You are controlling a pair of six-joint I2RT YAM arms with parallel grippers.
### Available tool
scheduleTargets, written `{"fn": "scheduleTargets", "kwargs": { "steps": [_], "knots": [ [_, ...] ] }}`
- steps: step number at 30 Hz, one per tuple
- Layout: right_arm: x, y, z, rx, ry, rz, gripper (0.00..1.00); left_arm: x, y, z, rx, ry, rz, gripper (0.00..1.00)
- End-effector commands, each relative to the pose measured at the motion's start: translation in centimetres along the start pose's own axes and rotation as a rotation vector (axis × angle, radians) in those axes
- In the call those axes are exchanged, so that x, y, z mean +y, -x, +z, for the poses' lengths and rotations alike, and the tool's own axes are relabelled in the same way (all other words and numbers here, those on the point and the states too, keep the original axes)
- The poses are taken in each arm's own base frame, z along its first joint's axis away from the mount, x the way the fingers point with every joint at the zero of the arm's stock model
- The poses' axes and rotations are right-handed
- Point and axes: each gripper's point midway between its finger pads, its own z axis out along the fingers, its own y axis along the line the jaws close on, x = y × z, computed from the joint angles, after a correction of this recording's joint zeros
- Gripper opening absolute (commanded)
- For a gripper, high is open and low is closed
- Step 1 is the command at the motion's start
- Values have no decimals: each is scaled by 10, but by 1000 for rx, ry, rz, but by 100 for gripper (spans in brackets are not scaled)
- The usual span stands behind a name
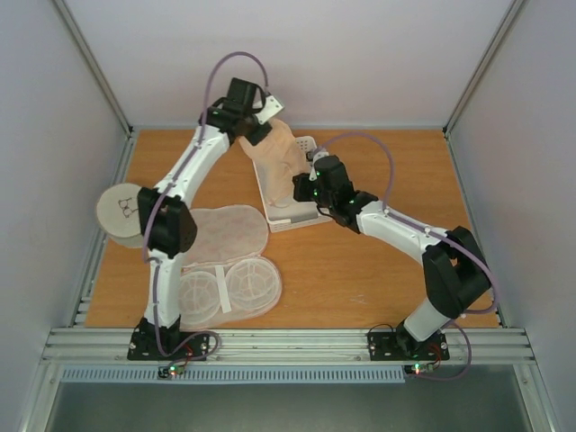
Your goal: Unzip the laundry bag and remove the bra
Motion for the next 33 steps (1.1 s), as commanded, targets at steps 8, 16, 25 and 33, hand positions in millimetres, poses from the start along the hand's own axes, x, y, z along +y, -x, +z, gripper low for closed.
{"fn": "scheduleTargets", "kwargs": {
  "steps": [8,16,25,33],
  "knots": [
    [-43,-32,22,-37,-82,124,1,-52,-4,85,61,15,184,1],
    [-61,-54,32,10,-105,160,1,-73,-14,125,93,28,266,1],
    [-69,-48,29,-7,-148,143,18,-71,-20,148,101,73,302,2],
    [-69,-13,5,-100,-215,76,53,-67,-3,138,61,86,276,48]
  ]
}}
